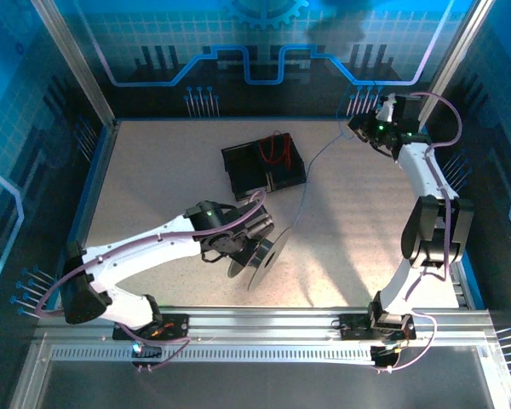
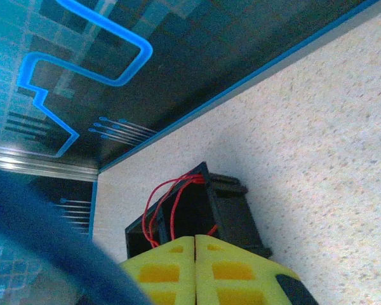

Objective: Wrap the cables

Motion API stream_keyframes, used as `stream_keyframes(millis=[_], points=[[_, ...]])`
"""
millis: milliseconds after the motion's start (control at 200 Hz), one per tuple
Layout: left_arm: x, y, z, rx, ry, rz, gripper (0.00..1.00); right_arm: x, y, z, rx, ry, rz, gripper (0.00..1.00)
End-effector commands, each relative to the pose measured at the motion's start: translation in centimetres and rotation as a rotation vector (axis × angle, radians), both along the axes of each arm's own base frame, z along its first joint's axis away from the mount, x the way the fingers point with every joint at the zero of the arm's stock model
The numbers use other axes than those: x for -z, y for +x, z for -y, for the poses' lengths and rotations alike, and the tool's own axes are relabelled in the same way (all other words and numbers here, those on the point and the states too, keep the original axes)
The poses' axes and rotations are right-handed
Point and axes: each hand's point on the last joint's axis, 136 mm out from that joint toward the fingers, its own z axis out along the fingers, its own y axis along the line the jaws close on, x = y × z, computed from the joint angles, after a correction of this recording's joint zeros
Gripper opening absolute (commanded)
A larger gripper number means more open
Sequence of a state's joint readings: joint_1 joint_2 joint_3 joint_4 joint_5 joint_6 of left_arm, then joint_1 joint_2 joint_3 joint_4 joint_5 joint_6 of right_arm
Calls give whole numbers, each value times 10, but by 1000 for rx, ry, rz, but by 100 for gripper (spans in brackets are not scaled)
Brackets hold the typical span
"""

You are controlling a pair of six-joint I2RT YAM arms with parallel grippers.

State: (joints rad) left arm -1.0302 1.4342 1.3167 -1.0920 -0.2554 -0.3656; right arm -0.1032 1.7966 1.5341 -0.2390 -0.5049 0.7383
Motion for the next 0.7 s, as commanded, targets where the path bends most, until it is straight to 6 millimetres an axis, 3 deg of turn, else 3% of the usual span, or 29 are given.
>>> stream_keyframes(millis=[0, 375, 495, 696], points=[[0, -5, -23, 18, 129, 6, 0, -14, 14, -16, 3, 67, 46, 0], [-3, -5, -42, -26, 143, 56, 0, -55, 27, -115, -120, 93, 105, 0], [0, 0, -54, -59, 175, 101, 0, -82, 30, -142, -152, 118, 150, 0], [4, 27, -78, -153, 270, 233, 0, -140, 26, -171, -209, 151, 230, 0]])
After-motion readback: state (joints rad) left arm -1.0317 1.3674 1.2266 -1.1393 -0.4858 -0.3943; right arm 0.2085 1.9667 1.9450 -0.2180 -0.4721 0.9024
